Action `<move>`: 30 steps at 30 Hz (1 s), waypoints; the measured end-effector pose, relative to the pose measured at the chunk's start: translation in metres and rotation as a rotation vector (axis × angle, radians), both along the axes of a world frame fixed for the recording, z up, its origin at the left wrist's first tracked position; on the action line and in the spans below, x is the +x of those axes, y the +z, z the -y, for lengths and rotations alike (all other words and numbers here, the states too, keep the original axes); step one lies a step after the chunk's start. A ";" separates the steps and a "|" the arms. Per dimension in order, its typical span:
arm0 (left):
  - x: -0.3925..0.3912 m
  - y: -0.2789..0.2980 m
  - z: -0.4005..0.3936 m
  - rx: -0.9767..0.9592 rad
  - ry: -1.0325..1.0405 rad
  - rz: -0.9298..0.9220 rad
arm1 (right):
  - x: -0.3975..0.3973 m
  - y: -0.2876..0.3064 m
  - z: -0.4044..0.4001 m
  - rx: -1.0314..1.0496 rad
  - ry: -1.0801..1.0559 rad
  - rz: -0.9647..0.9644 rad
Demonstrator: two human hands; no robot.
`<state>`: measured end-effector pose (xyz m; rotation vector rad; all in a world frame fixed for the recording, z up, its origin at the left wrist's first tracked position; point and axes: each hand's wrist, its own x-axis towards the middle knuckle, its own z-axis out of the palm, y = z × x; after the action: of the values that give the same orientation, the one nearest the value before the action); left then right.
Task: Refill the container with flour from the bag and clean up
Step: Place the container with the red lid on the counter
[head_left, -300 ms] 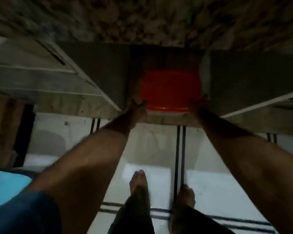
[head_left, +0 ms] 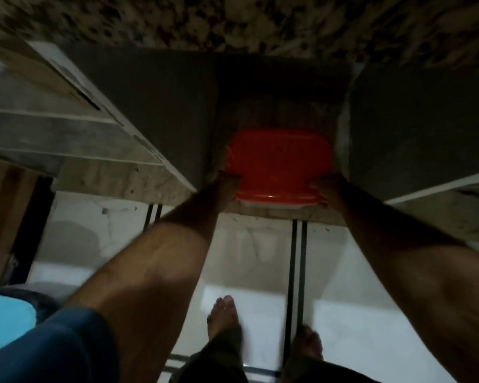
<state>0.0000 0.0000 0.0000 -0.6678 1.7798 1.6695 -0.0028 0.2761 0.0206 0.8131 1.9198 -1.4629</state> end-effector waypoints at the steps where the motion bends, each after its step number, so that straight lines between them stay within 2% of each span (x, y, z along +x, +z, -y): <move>1: 0.009 0.009 0.000 0.018 0.055 0.008 | 0.007 0.007 -0.001 -0.030 -0.031 0.037; 4: 0.053 0.056 0.011 -0.050 0.122 0.143 | 0.045 0.053 -0.001 -0.097 -0.037 0.181; 7: 0.099 0.123 0.022 -0.117 0.246 0.252 | 0.089 0.112 0.001 -0.123 0.022 0.220; 9: 0.130 0.177 0.029 -0.168 0.293 0.239 | 0.120 0.170 0.006 -0.114 0.067 0.242; 12: 0.180 0.252 0.033 -0.142 0.269 0.214 | 0.168 0.247 0.001 -0.140 0.073 0.255; 18: 0.222 0.393 0.032 -0.256 0.192 0.026 | 0.229 0.384 -0.023 -0.087 0.105 0.054; 21: 0.224 0.457 0.025 -0.270 0.129 -0.054 | 0.244 0.447 -0.034 -0.105 0.003 -0.103; 26: 0.213 0.574 0.000 -0.431 0.063 -0.222 | 0.244 0.547 -0.053 -0.101 -0.156 -0.371; 30: 0.197 0.643 -0.011 -0.440 0.073 -0.324 | 0.221 0.607 -0.066 -0.165 -0.227 -0.540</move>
<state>0.1973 0.0107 0.6434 -0.6808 2.4208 1.5056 0.2180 0.3420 0.6275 0.6153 2.0898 -2.1189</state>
